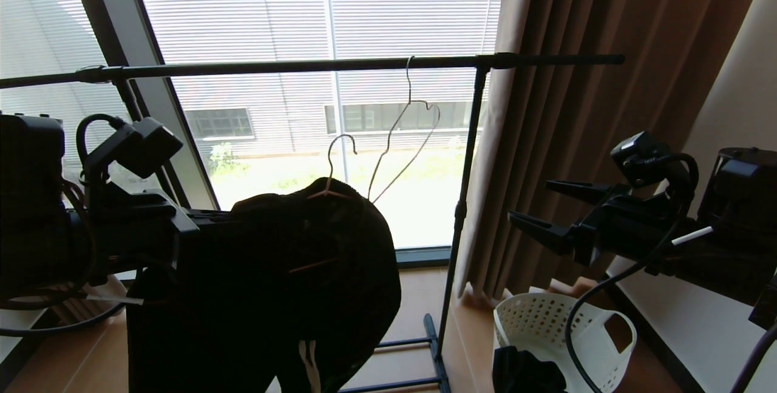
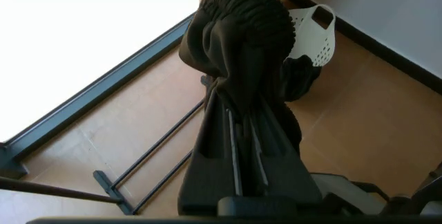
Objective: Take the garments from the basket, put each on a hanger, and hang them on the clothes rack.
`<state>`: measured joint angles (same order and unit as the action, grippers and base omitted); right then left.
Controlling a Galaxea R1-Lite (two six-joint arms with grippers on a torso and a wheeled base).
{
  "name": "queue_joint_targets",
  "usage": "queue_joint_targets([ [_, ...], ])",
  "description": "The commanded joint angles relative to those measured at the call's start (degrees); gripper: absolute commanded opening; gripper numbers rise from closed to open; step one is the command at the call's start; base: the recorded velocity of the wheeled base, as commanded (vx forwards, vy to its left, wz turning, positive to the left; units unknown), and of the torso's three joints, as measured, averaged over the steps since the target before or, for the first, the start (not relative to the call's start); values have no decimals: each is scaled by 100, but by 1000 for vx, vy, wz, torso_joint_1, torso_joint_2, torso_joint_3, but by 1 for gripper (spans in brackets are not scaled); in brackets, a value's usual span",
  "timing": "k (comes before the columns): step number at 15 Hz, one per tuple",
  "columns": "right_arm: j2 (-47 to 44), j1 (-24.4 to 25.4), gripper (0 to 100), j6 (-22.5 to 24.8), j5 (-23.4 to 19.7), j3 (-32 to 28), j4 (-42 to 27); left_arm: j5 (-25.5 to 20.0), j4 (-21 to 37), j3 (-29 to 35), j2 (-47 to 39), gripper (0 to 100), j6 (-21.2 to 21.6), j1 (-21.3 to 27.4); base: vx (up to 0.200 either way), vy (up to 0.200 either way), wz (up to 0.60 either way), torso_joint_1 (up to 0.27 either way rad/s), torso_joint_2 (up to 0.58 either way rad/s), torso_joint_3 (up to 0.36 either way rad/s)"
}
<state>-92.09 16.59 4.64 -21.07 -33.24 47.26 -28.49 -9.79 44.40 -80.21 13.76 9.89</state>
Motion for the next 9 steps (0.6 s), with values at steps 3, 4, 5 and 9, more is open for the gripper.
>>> queue_joint_targets([
  [3,-99,2,100,1,-3,-42,2,72,12,-168,-205,0,364,-22,0,0,0,0,0,0],
  [4,-99,2,100,1,-3,-33,2,291,-5,-168,-293,0,469,-66,0,0,0,0,0,0],
  [5,-99,2,100,1,-3,-42,2,476,-32,-160,-372,0,496,-101,0,0,0,0,0,0],
  [9,-116,2,100,1,-3,-42,2,476,-32,-221,-346,0,496,-189,0,0,0,0,0,0],
])
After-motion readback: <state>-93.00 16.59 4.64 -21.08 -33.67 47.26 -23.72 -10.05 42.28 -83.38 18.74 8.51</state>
